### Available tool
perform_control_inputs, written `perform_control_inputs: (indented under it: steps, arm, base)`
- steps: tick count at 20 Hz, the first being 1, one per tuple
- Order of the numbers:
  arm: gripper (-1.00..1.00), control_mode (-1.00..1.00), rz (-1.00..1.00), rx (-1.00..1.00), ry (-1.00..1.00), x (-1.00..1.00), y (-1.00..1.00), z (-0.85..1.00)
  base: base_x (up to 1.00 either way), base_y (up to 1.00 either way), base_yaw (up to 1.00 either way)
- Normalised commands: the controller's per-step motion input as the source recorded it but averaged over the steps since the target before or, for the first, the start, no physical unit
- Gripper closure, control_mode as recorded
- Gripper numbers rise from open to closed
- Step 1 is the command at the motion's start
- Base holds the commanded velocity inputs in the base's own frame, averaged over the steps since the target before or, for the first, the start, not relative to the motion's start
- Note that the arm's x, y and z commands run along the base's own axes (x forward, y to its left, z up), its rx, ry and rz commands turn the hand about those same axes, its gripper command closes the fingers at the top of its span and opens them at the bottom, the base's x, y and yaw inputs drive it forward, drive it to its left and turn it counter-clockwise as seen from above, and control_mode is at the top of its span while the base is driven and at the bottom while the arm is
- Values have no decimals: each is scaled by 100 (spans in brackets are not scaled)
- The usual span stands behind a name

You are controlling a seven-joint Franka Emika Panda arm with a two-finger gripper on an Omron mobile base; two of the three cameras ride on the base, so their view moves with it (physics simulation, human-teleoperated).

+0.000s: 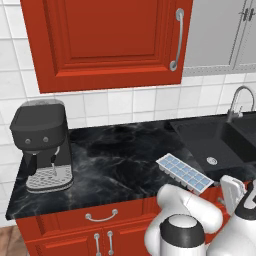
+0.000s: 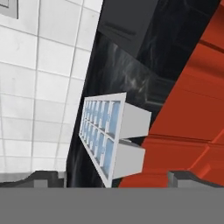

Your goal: The ice cube tray has been filled with water. Take the tray and place it in the freezer to make ice. Close the freezer door after placing the tray.

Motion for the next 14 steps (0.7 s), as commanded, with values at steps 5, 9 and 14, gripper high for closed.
perform_control_inputs:
  steps: [5, 9, 14]
  arm:
    - [-100, -100, 8, 0, 0, 3, 0, -9]
    - [-100, -100, 7, 0, 0, 7, 0, -6]
    - [-100, -100, 5, 0, 0, 13, 0, -9]
  base:
    - [0, 0, 0]
    - [0, 0, 0]
    - [0, 0, 0]
